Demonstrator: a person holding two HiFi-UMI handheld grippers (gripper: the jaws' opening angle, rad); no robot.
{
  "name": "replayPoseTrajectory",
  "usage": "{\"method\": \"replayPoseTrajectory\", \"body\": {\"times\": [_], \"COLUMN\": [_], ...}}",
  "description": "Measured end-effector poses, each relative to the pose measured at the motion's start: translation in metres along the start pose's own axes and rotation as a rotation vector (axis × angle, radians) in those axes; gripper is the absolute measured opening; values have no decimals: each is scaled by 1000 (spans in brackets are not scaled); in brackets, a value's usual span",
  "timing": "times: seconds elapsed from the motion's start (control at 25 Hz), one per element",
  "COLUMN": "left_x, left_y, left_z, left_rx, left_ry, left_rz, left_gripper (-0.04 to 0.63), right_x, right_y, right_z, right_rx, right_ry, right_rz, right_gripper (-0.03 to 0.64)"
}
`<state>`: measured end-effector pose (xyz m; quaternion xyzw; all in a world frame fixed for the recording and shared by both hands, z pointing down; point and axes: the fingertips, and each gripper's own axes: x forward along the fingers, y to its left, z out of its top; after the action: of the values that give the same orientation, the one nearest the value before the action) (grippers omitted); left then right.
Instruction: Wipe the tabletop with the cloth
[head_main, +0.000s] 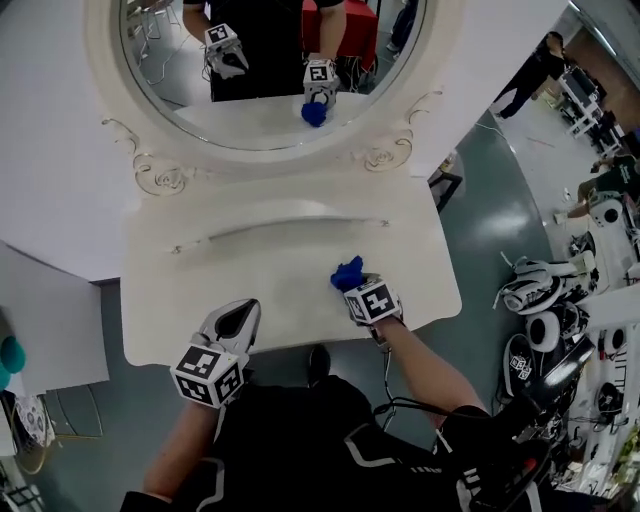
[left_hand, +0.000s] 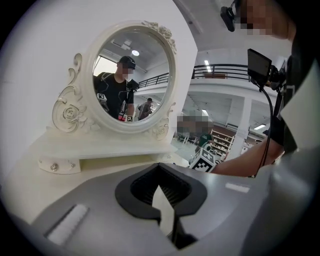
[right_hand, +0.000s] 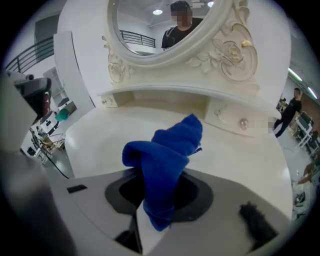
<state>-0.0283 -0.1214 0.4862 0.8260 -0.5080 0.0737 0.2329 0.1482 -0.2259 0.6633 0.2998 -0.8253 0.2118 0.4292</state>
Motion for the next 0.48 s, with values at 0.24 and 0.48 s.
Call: {"method": "replayPoseTrajectory", "body": {"times": [0.24, 0.48], "left_x": [12, 24], "left_y": [-13, -28], "left_z": [2, 3], "left_rx": [20, 34], "left_ry": [10, 19], "left_rz": [-66, -105], "left_gripper": [9, 9], "right_x": [-37, -53], "right_y": [37, 53], "right_z": [-59, -88], "right_rx": [111, 141], "right_ry": [-21, 8], "right_rz": [36, 90], "right_gripper": [123, 123]}}
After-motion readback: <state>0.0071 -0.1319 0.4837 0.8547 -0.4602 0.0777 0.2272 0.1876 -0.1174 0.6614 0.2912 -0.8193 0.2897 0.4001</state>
